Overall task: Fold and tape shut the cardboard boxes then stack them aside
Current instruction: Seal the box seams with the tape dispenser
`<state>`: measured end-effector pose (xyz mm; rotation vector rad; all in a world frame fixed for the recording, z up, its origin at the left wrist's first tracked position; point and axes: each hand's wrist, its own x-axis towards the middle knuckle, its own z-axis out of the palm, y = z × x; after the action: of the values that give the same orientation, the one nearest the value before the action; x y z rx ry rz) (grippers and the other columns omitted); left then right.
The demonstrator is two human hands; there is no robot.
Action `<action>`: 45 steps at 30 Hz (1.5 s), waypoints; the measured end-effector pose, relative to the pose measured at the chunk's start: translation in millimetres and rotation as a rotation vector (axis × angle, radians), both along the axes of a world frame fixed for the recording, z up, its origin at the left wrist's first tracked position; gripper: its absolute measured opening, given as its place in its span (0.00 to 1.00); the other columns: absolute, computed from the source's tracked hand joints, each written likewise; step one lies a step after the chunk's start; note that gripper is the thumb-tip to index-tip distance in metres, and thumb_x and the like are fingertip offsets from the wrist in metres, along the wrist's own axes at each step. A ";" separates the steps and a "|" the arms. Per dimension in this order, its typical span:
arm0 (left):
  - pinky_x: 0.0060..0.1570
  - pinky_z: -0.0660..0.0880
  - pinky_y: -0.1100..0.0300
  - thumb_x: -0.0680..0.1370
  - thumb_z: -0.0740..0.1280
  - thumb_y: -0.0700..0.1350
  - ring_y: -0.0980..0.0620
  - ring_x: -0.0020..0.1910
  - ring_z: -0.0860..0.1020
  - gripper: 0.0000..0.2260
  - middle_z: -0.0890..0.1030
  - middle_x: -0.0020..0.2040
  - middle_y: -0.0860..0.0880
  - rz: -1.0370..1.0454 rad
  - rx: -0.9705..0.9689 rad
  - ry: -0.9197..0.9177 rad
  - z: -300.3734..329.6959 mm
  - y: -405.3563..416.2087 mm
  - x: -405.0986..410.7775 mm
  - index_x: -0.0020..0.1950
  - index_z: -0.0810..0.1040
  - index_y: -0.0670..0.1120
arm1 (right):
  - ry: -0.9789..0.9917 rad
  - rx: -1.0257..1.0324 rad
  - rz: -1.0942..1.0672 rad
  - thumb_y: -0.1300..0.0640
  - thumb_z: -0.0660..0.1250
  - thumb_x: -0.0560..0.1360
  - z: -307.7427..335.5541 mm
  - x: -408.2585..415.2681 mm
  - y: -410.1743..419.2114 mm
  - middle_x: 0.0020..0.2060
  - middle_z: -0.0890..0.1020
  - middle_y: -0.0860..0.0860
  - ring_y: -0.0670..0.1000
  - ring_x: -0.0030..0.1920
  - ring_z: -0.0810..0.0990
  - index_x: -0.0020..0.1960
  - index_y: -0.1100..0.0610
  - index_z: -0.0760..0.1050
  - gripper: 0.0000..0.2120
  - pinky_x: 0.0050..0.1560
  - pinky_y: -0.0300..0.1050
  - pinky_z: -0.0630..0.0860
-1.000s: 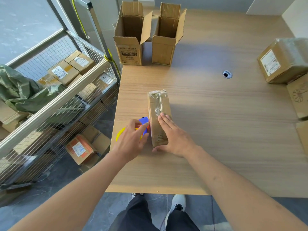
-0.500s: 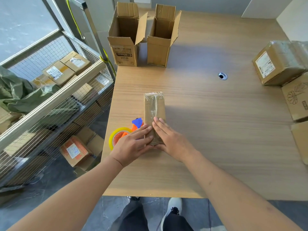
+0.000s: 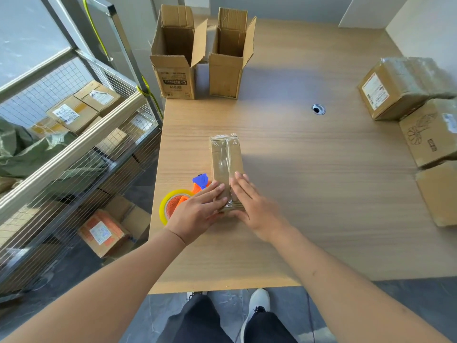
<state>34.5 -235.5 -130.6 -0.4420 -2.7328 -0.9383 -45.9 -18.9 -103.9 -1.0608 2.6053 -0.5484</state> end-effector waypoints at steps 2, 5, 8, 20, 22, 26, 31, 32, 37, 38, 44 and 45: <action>0.67 0.76 0.48 0.75 0.78 0.43 0.44 0.75 0.71 0.18 0.76 0.73 0.45 -0.012 0.022 -0.041 3.2 0.5 -5.1 0.64 0.84 0.44 | 0.042 -0.054 -0.042 0.46 0.71 0.78 8.5 3.2 9.2 0.82 0.57 0.48 0.49 0.81 0.57 0.80 0.50 0.65 0.33 0.67 0.51 0.73; 0.71 0.71 0.48 0.73 0.79 0.41 0.43 0.75 0.70 0.20 0.75 0.73 0.43 -0.054 0.065 -0.094 7.5 0.9 -16.3 0.64 0.84 0.43 | 0.050 -0.081 -0.172 0.50 0.75 0.75 15.0 5.3 22.7 0.71 0.74 0.49 0.53 0.67 0.76 0.69 0.48 0.79 0.22 0.53 0.56 0.81; 0.72 0.71 0.46 0.74 0.79 0.45 0.47 0.77 0.68 0.20 0.73 0.75 0.46 -0.063 0.079 -0.165 10.7 1.1 -23.8 0.64 0.84 0.45 | -0.045 -0.114 -0.225 0.60 0.76 0.74 19.7 1.4 29.9 0.52 0.78 0.50 0.43 0.46 0.76 0.66 0.50 0.81 0.21 0.46 0.44 0.75; 0.75 0.63 0.64 0.77 0.73 0.46 0.51 0.77 0.68 0.14 0.75 0.73 0.49 0.104 0.147 -0.151 10.9 21.1 -19.9 0.61 0.86 0.43 | 0.118 -0.257 0.002 0.64 0.78 0.72 -9.8 -25.9 36.0 0.41 0.80 0.50 0.56 0.41 0.82 0.53 0.54 0.83 0.12 0.35 0.51 0.80; 0.75 0.62 0.66 0.77 0.75 0.43 0.53 0.77 0.68 0.13 0.75 0.73 0.50 0.142 0.174 -0.145 12.2 26.0 -19.3 0.60 0.86 0.43 | 0.123 -0.298 -0.023 0.61 0.75 0.72 -11.4 -26.7 35.9 0.40 0.80 0.50 0.56 0.41 0.82 0.53 0.53 0.83 0.10 0.36 0.49 0.80; 0.75 0.61 0.68 0.76 0.76 0.41 0.55 0.77 0.67 0.13 0.75 0.73 0.50 0.213 0.190 -0.148 14.6 36.5 -17.3 0.60 0.86 0.44 | 0.052 -0.333 -0.085 0.62 0.75 0.72 -10.5 -25.0 36.1 0.38 0.80 0.51 0.57 0.38 0.81 0.54 0.52 0.84 0.13 0.38 0.49 0.80; 0.75 0.62 0.63 0.76 0.77 0.45 0.54 0.78 0.65 0.17 0.72 0.76 0.50 0.170 0.142 -0.185 17.6 58.8 -19.8 0.65 0.84 0.45 | 0.076 -0.245 -0.077 0.64 0.75 0.74 0.8 -33.3 62.3 0.37 0.81 0.50 0.60 0.38 0.82 0.59 0.52 0.84 0.15 0.37 0.54 0.80; 0.75 0.63 0.62 0.76 0.77 0.45 0.53 0.78 0.65 0.19 0.71 0.76 0.49 0.141 0.122 -0.183 16.8 64.1 -19.4 0.66 0.83 0.45 | 0.066 -0.225 -0.089 0.63 0.75 0.74 4.2 -34.3 69.0 0.39 0.83 0.50 0.59 0.41 0.84 0.60 0.51 0.84 0.16 0.40 0.54 0.81; 0.74 0.67 0.51 0.76 0.76 0.39 0.46 0.78 0.66 0.21 0.71 0.77 0.46 0.082 0.048 -0.158 14.5 71.5 -19.4 0.69 0.81 0.45 | -0.042 -0.151 -0.250 0.61 0.74 0.75 12.4 -29.9 73.9 0.46 0.87 0.52 0.59 0.48 0.84 0.70 0.53 0.77 0.23 0.50 0.52 0.79; 0.73 0.69 0.48 0.75 0.77 0.38 0.44 0.77 0.67 0.22 0.72 0.76 0.45 0.079 0.022 -0.143 13.2 70.3 -21.2 0.69 0.81 0.44 | -0.072 -0.142 -0.275 0.61 0.73 0.75 12.1 -29.6 70.5 0.46 0.87 0.53 0.60 0.49 0.84 0.68 0.54 0.78 0.21 0.50 0.52 0.79; 0.65 0.77 0.44 0.75 0.77 0.38 0.43 0.75 0.71 0.20 0.75 0.74 0.45 0.130 -0.011 -0.084 6.3 75.3 -21.5 0.66 0.83 0.45 | -0.096 -0.002 -0.356 0.62 0.68 0.77 11.0 -23.9 59.1 0.42 0.85 0.55 0.63 0.45 0.82 0.54 0.54 0.77 0.08 0.42 0.52 0.78; 0.65 0.77 0.44 0.75 0.78 0.38 0.43 0.75 0.71 0.20 0.75 0.73 0.45 0.135 -0.009 -0.088 6.7 76.5 -21.2 0.66 0.83 0.46 | -0.098 0.026 -0.353 0.63 0.67 0.77 12.3 -23.6 58.1 0.42 0.84 0.56 0.63 0.45 0.82 0.54 0.54 0.76 0.07 0.42 0.51 0.78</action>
<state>13.3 -158.9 -123.9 -0.2186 -2.8052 -0.9321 -69.4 39.2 -91.6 -0.5493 2.7151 -0.6227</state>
